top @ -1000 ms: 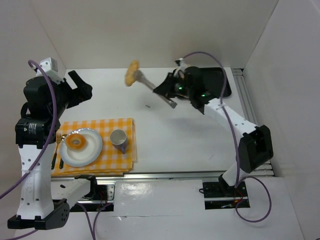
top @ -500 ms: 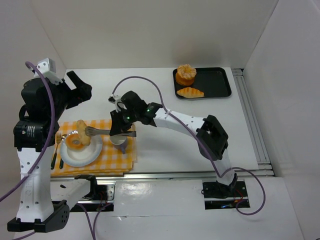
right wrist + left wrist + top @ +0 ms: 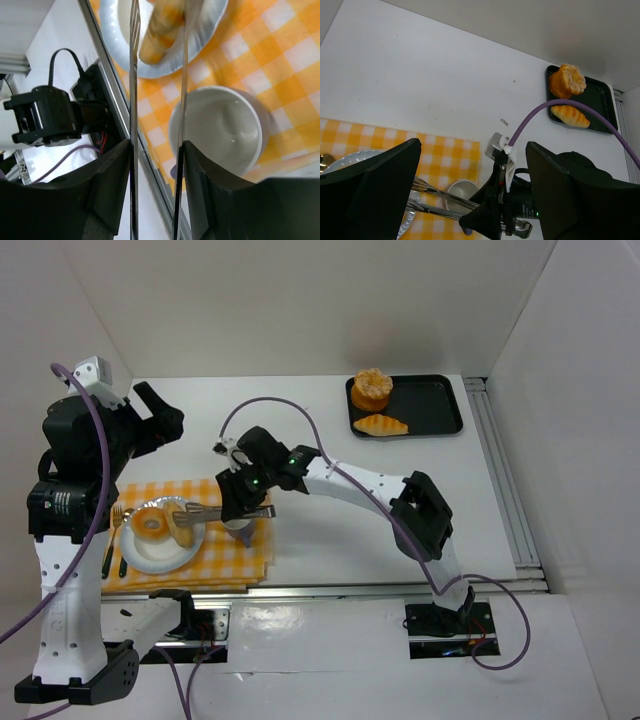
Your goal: Place the bread
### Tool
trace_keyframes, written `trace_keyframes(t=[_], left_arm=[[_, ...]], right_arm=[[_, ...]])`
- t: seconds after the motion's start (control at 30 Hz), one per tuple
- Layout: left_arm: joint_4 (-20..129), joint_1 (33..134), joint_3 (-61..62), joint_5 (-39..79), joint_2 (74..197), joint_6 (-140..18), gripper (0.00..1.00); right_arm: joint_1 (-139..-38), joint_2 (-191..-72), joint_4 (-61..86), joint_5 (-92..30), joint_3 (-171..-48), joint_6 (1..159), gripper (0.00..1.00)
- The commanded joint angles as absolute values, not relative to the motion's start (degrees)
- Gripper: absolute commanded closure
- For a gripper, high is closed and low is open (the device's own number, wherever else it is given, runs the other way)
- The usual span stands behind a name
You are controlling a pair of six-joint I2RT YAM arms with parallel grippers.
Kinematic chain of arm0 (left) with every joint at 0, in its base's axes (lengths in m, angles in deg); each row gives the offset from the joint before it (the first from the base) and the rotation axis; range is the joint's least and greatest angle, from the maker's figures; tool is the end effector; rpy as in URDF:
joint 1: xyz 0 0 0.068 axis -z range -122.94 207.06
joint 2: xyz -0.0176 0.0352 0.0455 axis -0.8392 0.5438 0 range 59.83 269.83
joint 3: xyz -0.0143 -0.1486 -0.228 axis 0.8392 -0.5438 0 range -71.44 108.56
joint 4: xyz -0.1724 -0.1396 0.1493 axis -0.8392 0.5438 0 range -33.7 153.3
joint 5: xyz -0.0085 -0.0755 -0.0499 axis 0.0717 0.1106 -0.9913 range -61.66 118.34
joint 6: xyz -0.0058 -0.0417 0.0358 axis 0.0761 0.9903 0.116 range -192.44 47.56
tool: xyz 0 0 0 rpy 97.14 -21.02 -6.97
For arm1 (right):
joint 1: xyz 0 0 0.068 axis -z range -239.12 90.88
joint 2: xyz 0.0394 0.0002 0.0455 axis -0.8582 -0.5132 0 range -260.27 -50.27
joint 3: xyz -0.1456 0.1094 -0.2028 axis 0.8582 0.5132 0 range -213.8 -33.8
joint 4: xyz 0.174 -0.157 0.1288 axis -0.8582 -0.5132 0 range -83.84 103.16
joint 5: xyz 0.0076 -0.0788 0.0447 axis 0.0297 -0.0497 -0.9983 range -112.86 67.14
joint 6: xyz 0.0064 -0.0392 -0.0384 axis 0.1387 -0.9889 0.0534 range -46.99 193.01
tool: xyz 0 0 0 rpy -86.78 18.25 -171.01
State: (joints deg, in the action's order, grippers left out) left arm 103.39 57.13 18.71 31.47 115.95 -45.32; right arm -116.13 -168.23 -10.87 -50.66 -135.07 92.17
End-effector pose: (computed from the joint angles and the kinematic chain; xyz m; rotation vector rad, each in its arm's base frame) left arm 0.1562 0.0018 0.4976 -0.4608 1.7479 -0.2896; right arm 0.2484 0.4147 0.2617 -1.0742 2.2617 1.1886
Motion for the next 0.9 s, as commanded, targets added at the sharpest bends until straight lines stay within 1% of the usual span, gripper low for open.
trace_keyframes(t=[0.0,0.1,0.3,0.37,0.47,0.5,0.6,0.63,0.7,0.77,0.87], left_arm=[[100.6,57.3,19.7,31.9,115.1,-46.2,0.01],[100.6,57.3,19.7,31.9,115.1,-46.2,0.01],[100.6,57.3,19.7,31.9,114.6,-46.2,0.01],[100.6,57.3,19.7,31.9,114.6,-46.2,0.01],[100.6,57.3,19.7,32.5,114.6,-46.2,0.01],[100.6,57.3,19.7,33.0,114.6,-46.2,0.01],[101.1,57.3,20.2,33.0,114.6,-46.7,0.01],[101.1,57.8,20.7,33.0,114.6,-46.7,0.01],[101.1,57.8,20.8,32.5,115.1,-46.7,0.01],[101.1,57.8,20.8,32.5,115.1,-46.2,0.01],[100.6,57.8,19.5,32.5,115.1,-46.2,0.01]], right_arm=[[-116.0,-168.0,-9.9,-49.7,-141.0,91.2,0.48],[-115.3,-167.5,-8.7,-48.5,-143.2,92.5,0.46],[-112.1,-164.9,-3.4,-44.1,-142.9,96.3,0.46],[-110.3,-162.3,-0.5,-42.2,-139.5,97.5,0.46],[-107.3,-155.6,1.6,-33.0,-131.6,98.1,0.46],[-106.5,-153.5,1.6,-24.4,-129.1,98.1,0.46],[-100.5,-142.8,1.6,-11.4,-119.2,99.0,0.46],[-99.1,-140.7,2.7,-9.1,-113.9,99.0,0.46],[-97.1,-135.5,3.5,-3.3,-109.1,99.0,0.46],[-94.8,-133.7,3.5,-2.6,-104.0,97.4,0.46],[-93.7,-133.2,3.5,-6.4,-99.4,93.1,0.46]])
